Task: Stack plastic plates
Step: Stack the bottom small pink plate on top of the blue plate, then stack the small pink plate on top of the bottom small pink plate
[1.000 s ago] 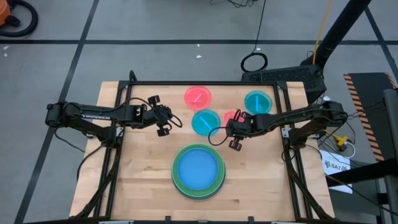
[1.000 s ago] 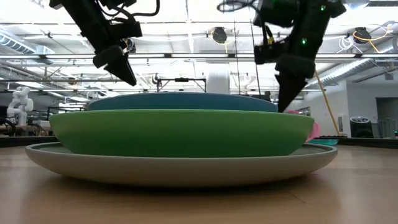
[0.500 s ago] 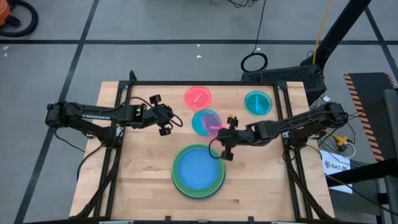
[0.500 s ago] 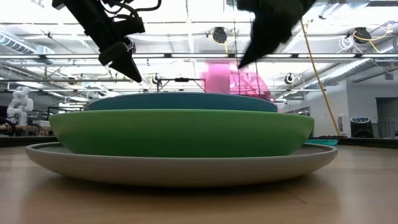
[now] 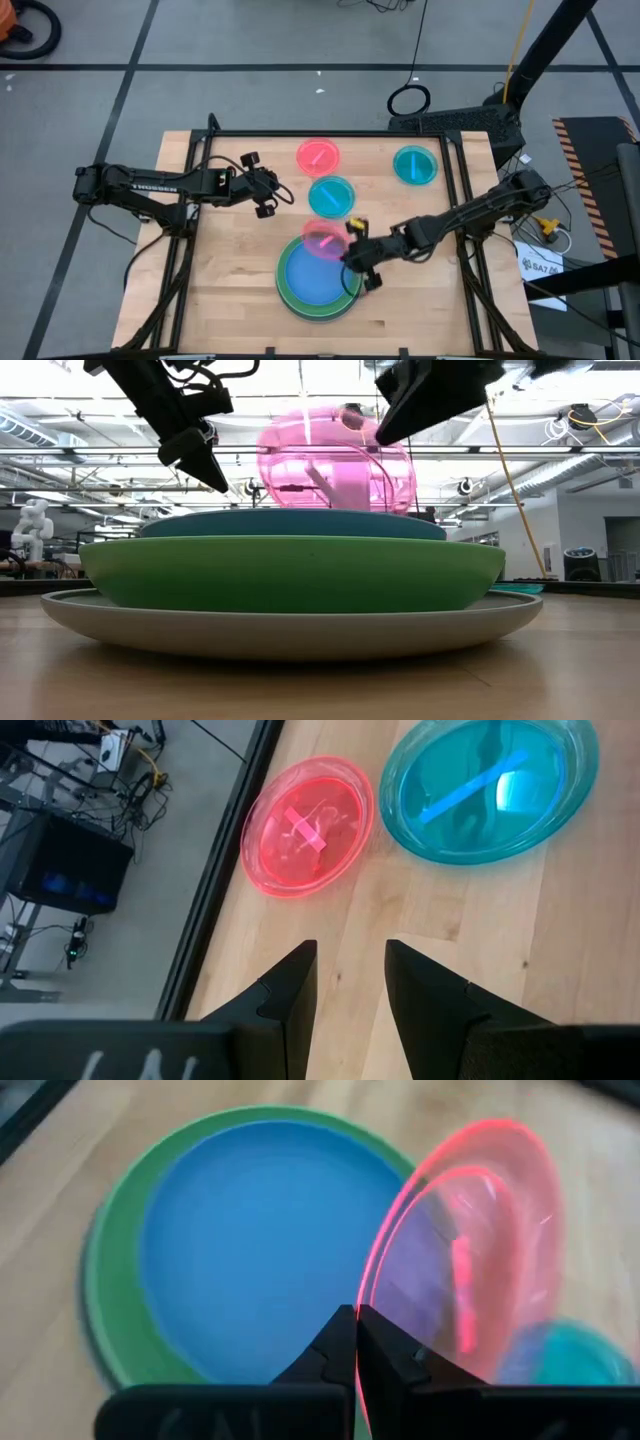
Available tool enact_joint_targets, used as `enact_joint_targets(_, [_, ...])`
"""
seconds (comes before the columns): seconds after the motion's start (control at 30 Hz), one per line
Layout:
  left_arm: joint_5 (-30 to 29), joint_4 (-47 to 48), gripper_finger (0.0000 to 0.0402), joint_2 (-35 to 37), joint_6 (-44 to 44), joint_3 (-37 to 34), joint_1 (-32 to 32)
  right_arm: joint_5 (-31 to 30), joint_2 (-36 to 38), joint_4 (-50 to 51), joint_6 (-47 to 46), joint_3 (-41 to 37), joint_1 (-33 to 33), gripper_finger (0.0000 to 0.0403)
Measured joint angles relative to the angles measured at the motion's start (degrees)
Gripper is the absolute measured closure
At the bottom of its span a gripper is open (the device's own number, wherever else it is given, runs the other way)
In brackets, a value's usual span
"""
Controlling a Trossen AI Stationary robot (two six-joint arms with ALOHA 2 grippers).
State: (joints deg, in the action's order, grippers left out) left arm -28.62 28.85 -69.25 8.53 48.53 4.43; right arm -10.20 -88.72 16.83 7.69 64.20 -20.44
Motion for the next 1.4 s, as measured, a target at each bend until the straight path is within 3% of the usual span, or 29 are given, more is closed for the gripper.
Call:
enact_joint_targets(0.3, [0.0,-0.01,0.0275,0.0,0.25,0.0,0.0,0.88,-2.61,-3.79,14.02,0.0,-4.38,0.0403])
enact_joint_targets(0.43, [0.0,-0.09,0.0275,0.0,0.27,0.0,0.0,4.54,-4.28,-5.22,14.27,0.0,-4.51,0.0403])
enact_joint_targets(0.73, [-0.03,-0.51,0.0275,0.0,0.79,0.0,0.17,4.42,-7.51,-5.47,19.18,0.02,-4.38,0.0403])
enact_joint_targets(0.87, [-0.02,-0.67,0.0275,0.0,0.79,0.0,0.17,4.0,-7.66,-5.44,20.21,0.02,-4.32,0.0399])
enact_joint_targets(1.0, [-0.02,-0.87,0.0275,0.0,0.77,0.0,0.17,-0.22,-7.66,-5.43,19.52,0.02,-4.34,0.0386])
enact_joint_targets(1.4, [-0.02,-1.94,0.0275,0.0,0.73,0.0,0.17,-0.58,-7.66,-5.44,18.4,0.02,-4.29,0.0353])
